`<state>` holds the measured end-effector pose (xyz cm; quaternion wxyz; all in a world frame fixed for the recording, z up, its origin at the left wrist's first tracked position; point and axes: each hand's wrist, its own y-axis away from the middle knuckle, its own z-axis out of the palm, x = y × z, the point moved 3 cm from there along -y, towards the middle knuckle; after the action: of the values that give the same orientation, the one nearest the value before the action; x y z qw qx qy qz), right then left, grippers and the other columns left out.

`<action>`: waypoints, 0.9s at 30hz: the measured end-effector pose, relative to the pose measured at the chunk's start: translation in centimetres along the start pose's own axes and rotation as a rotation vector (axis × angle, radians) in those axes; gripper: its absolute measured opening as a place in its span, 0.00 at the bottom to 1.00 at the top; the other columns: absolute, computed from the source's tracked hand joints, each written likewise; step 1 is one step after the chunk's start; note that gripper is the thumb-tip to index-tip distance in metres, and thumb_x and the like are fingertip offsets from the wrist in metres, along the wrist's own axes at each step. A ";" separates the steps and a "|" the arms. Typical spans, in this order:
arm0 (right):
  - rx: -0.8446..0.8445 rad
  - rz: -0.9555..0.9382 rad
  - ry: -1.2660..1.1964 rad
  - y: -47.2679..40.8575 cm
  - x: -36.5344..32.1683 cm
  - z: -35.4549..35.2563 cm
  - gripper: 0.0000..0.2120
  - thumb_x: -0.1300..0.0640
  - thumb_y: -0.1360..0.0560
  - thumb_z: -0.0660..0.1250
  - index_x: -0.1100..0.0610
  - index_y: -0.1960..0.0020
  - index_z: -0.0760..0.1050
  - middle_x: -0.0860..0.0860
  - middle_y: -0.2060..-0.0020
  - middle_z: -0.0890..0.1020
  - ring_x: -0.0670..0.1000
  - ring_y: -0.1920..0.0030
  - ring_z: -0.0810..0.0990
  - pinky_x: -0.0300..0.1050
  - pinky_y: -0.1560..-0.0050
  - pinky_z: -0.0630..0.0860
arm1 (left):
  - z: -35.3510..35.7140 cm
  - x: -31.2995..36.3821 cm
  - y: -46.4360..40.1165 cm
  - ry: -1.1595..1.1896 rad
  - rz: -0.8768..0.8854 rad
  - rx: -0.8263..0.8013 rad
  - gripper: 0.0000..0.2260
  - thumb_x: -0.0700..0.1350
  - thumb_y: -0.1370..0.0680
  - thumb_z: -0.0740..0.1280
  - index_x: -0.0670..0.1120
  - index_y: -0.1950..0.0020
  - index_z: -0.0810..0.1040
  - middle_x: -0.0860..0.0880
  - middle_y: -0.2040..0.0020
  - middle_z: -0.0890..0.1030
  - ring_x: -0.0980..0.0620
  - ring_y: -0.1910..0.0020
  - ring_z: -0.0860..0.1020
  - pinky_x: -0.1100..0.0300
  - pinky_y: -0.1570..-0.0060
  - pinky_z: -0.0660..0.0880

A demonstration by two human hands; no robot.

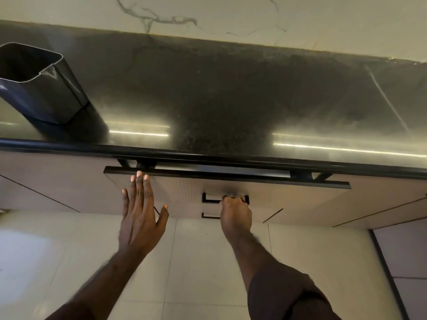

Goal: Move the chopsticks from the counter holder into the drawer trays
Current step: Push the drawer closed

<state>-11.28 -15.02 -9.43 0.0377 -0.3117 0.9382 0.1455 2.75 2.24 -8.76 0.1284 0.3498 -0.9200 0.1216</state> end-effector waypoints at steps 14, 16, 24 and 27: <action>-0.096 -0.040 0.033 -5.4 0.4 -0.5 0.23 0.60 0.26 0.71 0.56 0.33 0.70 0.57 0.38 0.77 0.56 0.39 0.75 0.48 0.42 0.76 | 1.8 0.6 -3.4 -0.024 -0.024 0.017 0.36 0.58 0.22 0.52 0.42 0.22 0.40 0.43 0.21 0.40 0.46 0.22 0.39 0.49 0.24 0.40; -0.081 -0.036 0.029 -5.7 0.3 -0.6 0.21 0.61 0.26 0.70 0.56 0.34 0.71 0.57 0.39 0.78 0.56 0.40 0.76 0.48 0.43 0.76 | 1.8 0.7 -3.6 -0.031 -0.012 0.022 0.36 0.58 0.22 0.52 0.42 0.22 0.41 0.43 0.21 0.41 0.46 0.22 0.39 0.47 0.24 0.42; 0.019 -0.084 -0.049 -5.0 0.6 -2.7 0.13 0.56 0.22 0.66 0.55 0.38 0.74 0.55 0.46 0.80 0.55 0.46 0.79 0.49 0.49 0.78 | 0.3 2.4 -4.1 -0.059 0.049 0.011 0.35 0.58 0.22 0.50 0.43 0.22 0.39 0.45 0.21 0.39 0.48 0.22 0.37 0.47 0.25 0.42; 0.100 -0.164 -0.050 -2.9 0.8 -4.7 0.10 0.52 0.22 0.66 0.55 0.44 0.77 0.53 0.55 0.83 0.51 0.58 0.81 0.47 0.58 0.81 | -1.1 3.8 -3.8 -0.061 0.084 0.007 0.35 0.58 0.22 0.50 0.44 0.22 0.38 0.44 0.21 0.39 0.48 0.22 0.37 0.46 0.25 0.43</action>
<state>-10.07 -19.08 -5.81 0.0883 -0.3813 0.9145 0.1028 2.73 -2.47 -6.01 0.0937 0.3149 -0.9369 0.1193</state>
